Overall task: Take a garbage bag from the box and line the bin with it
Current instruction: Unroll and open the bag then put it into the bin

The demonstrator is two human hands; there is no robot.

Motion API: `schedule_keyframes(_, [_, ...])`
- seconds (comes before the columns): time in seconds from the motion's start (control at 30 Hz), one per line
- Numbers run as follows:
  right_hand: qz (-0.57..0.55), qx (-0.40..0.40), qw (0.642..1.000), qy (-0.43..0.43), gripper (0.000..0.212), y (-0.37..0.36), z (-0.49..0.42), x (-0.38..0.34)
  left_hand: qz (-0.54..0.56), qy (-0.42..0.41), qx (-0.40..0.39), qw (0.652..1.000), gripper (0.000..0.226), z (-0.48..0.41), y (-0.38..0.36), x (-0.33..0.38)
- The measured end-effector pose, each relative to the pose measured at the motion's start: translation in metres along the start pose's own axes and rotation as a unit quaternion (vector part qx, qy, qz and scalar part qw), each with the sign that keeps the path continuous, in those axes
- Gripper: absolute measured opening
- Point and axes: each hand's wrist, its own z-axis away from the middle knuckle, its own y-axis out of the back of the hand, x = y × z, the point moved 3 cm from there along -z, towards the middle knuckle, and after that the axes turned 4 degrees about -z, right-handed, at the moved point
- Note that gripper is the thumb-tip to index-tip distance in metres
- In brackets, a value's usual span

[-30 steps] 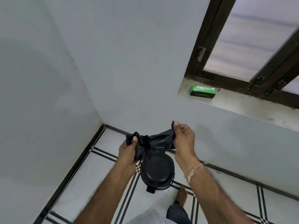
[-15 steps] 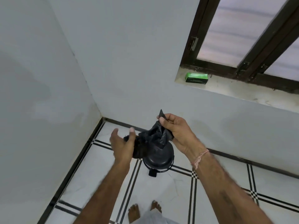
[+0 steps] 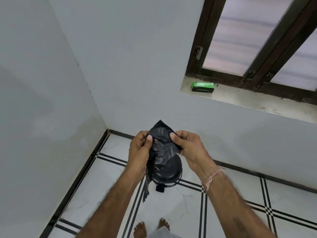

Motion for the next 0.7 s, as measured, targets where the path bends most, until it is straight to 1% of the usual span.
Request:
schedule_keyframes(0.07, [0.034,-0.013,0.999,0.013,0.012,0.000,0.001,0.000,0.004,0.003,-0.021,1.000,0.026,0.002,-0.002,0.006])
schedule_keyframes(0.1, [0.047,-0.025,0.998,0.021,0.014,-0.001,0.001,-0.001,0.004,0.002,-0.019,1.000,0.031,0.002,-0.002,0.008])
schedule_keyframes(0.17, [0.040,-0.048,0.998,0.013,0.012,-0.004,0.001,0.000,0.020,0.005,0.014,1.000,0.042,0.002,0.000,0.010])
schedule_keyframes(0.23, [0.006,-0.060,0.998,-0.023,0.008,-0.005,0.003,0.006,0.055,0.015,0.052,0.997,0.048,0.004,0.006,0.007])
schedule_keyframes(0.3, [0.002,-0.069,0.995,-0.068,0.007,-0.009,0.007,0.012,0.080,0.020,0.075,0.994,0.049,0.007,0.013,0.003])
schedule_keyframes(0.37, [-0.006,-0.072,0.992,-0.100,0.005,-0.015,0.011,0.018,0.082,0.027,0.088,0.992,0.048,0.010,0.020,-0.002])
schedule_keyframes(0.43, [-0.038,-0.076,0.990,-0.112,0.006,-0.024,0.014,0.020,0.084,0.043,0.087,0.992,0.047,0.008,0.026,-0.006])
schedule_keyframes(0.5, [-0.052,-0.068,0.991,-0.106,0.007,-0.031,0.016,0.019,0.071,0.045,0.090,0.992,0.043,0.005,0.029,-0.006])
schedule_keyframes(0.57, [-0.033,-0.054,0.994,-0.089,0.012,-0.036,0.016,0.016,-0.003,0.014,0.129,0.992,0.029,0.001,0.034,-0.002])
schedule_keyframes(0.63, [-0.009,-0.034,0.997,-0.073,0.015,-0.040,0.014,0.014,-0.091,-0.061,0.168,0.980,0.025,0.002,0.039,0.007])
schedule_keyframes(0.67, [-0.001,-0.027,0.998,-0.065,0.017,-0.042,0.014,0.013,-0.100,-0.095,0.153,0.979,0.027,0.003,0.040,0.009])
schedule_keyframes(0.7, [0.004,-0.022,0.998,-0.058,0.020,-0.044,0.014,0.012,-0.087,-0.109,0.115,0.983,0.029,0.004,0.038,0.011])
